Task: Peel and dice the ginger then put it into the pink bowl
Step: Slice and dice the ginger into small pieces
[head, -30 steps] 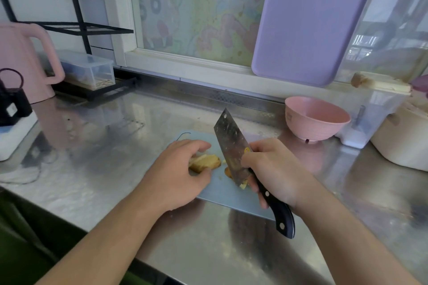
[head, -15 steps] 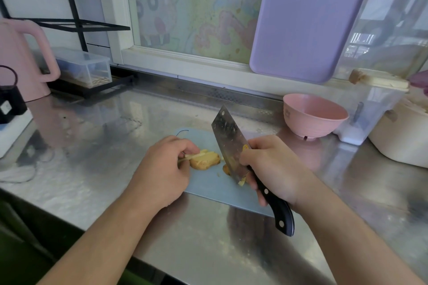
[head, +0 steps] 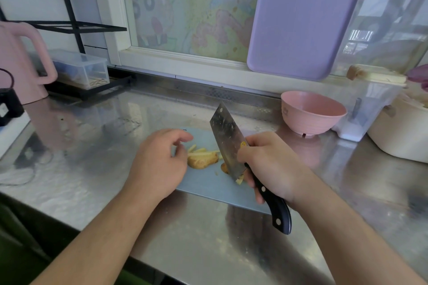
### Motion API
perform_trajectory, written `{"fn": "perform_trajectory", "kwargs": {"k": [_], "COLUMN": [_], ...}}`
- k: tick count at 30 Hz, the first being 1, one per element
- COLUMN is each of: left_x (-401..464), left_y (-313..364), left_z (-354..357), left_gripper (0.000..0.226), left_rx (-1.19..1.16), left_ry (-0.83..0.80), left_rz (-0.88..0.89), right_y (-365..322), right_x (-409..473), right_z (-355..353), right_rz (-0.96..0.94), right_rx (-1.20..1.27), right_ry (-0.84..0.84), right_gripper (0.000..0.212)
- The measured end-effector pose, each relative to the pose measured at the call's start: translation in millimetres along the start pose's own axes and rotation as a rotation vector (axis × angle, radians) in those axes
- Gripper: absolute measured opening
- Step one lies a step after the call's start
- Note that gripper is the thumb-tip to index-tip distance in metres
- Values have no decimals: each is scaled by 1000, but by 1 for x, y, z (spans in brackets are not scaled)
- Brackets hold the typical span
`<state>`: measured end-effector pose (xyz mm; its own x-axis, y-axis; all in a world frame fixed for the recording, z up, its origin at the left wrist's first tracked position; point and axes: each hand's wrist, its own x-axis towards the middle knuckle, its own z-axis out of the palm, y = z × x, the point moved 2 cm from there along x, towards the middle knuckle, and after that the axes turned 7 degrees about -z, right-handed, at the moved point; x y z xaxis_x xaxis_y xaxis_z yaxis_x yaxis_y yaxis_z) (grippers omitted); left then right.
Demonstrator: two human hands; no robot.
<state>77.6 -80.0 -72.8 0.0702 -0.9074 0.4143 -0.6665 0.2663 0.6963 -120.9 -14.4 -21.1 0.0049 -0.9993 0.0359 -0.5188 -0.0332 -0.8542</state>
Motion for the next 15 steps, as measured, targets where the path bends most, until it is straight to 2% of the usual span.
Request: {"fn": "perform_trajectory", "kwargs": {"k": [3,7,11,15], "left_x": [6,7,7,2], "left_y": [-9,-12,-13,-10], "left_z": [-1,6,11,15], "left_gripper": [38,39,41,35], "left_rx": [92,14,-35,97], "left_ry": [0,-122,-278,-347], "left_rz": [-131,-194,-116,68], "right_y": [1,1,1,5], "right_x": [1,1,1,4], "right_z": [0,1,-1,-4], "right_rz": [3,3,-3,-8], "right_rx": [-4,13,8,-44], "right_ry": [4,4,19,76], "right_gripper": [17,13,15,14]}}
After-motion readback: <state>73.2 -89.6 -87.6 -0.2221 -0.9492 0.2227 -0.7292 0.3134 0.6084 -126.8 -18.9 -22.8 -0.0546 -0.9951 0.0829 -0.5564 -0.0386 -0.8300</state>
